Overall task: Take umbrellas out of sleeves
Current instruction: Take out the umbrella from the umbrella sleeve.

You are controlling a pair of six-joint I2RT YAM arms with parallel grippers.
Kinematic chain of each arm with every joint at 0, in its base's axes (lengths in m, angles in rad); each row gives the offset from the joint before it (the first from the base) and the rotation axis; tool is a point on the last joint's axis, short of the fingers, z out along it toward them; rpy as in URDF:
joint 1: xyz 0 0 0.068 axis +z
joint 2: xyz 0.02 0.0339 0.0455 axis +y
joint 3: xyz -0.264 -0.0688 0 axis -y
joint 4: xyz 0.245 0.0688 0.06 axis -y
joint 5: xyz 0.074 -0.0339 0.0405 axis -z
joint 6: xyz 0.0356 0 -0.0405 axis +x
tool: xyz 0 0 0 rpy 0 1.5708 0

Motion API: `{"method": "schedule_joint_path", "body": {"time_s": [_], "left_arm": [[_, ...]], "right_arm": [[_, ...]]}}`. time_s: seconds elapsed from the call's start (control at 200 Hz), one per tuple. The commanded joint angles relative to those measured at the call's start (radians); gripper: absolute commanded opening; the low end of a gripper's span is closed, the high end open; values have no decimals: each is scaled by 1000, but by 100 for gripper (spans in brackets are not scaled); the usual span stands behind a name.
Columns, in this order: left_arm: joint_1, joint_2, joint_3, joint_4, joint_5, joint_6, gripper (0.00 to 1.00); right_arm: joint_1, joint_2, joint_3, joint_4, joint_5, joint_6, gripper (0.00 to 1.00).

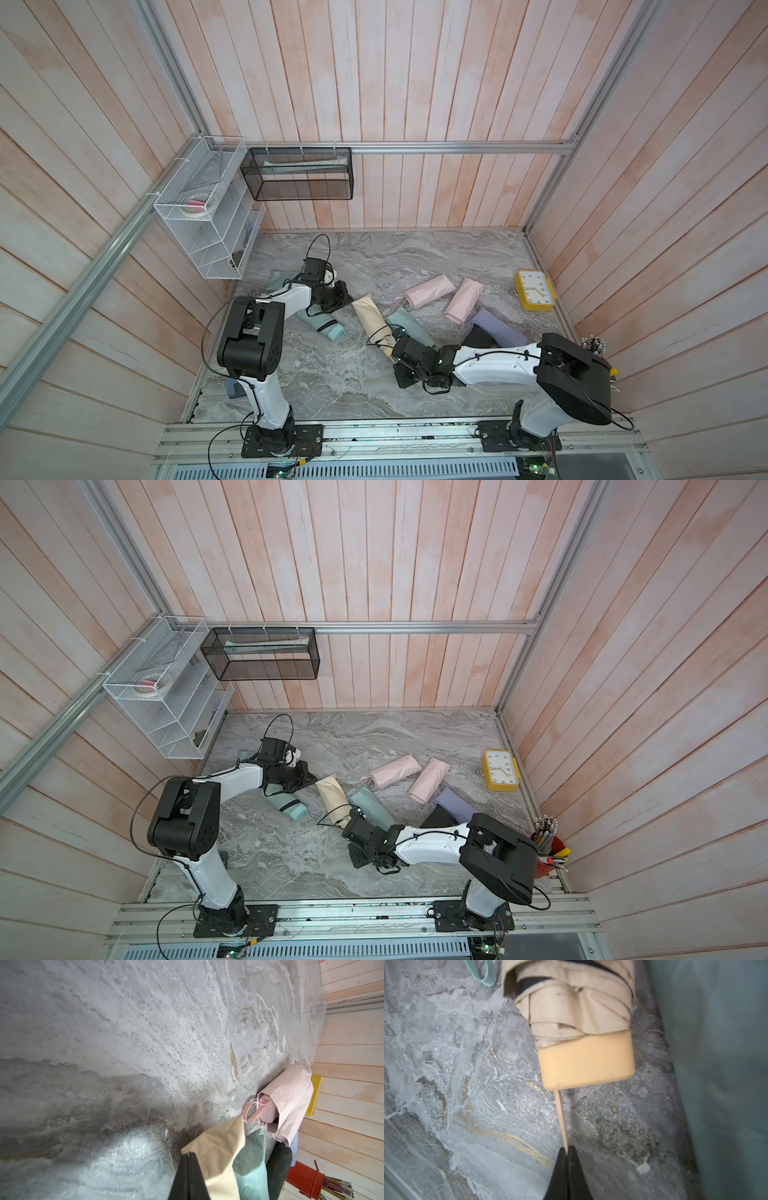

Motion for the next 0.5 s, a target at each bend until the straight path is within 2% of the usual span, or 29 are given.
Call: {"method": "schedule_joint_path", "body": {"time_s": [0.0, 0.085, 0.17, 0.28, 0.335, 0.495], "left_arm": [[18, 12, 37, 40, -21, 19, 0], [18, 13, 35, 45, -4, 22, 2], [18, 1, 30, 50, 9, 35, 26], [18, -32, 46, 25, -22, 71, 49], [18, -37, 69, -2, -27, 97, 53], [-6, -2, 176, -115, -48, 200, 55]], "right_arm": [[12, -7, -27, -84, 1, 12, 0], [12, -3, -23, -86, 4, 14, 0], [12, 2, -21, -86, 4, 16, 0], [12, 8, -19, -80, 3, 18, 0], [12, 11, -19, -78, 4, 18, 0], [12, 21, -12, -72, 4, 15, 0]]}}
